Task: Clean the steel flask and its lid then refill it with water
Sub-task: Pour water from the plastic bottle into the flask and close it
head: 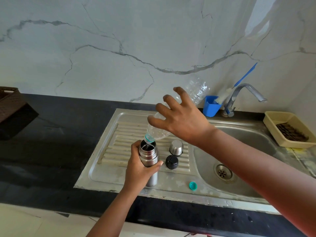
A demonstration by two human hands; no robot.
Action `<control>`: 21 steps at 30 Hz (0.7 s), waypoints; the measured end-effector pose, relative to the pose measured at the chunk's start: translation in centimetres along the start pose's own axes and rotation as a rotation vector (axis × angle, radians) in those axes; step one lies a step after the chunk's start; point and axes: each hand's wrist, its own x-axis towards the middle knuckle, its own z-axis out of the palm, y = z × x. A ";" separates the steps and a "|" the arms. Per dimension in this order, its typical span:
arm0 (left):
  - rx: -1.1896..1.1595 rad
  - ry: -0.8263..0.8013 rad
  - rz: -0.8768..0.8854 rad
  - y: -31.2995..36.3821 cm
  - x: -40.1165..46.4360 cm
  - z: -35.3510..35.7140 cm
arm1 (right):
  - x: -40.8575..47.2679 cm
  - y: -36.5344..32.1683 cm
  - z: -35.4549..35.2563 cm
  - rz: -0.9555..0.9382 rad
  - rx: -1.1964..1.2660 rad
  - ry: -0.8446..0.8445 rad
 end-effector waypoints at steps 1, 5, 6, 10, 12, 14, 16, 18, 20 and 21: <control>0.000 0.000 -0.001 0.0 0.0 0.0 | 0.1 -0.2 0.0 -0.017 0.001 0.021; 0.000 0.001 -0.002 -0.1 -0.1 0.0 | 0.3 -0.9 0.1 -0.050 0.007 0.066; -0.001 0.000 -0.003 -0.1 -0.1 0.0 | 0.2 -0.9 0.1 -0.037 0.015 0.061; -0.002 -0.002 -0.008 0.0 -0.1 0.0 | -0.7 -1.1 0.1 0.174 0.167 -0.025; -0.001 0.004 -0.011 0.0 -0.2 0.0 | -2.0 -2.0 1.2 0.365 0.357 -0.124; 0.005 0.009 -0.012 -0.1 -0.3 0.0 | -3.6 -3.3 1.9 0.572 0.638 -0.245; 0.013 0.012 -0.015 -0.1 -0.4 0.0 | -5.0 -4.9 2.2 0.812 1.009 -0.281; 0.022 0.015 -0.018 0.0 -0.4 0.0 | -6.6 -6.8 2.5 1.031 1.280 -0.275; 0.029 0.018 -0.019 0.1 -0.4 0.1 | -8.1 -9.2 2.8 1.186 1.418 -0.295; 0.030 0.018 -0.019 0.1 -0.4 0.1 | -8.9 -10.4 3.0 1.253 1.490 -0.307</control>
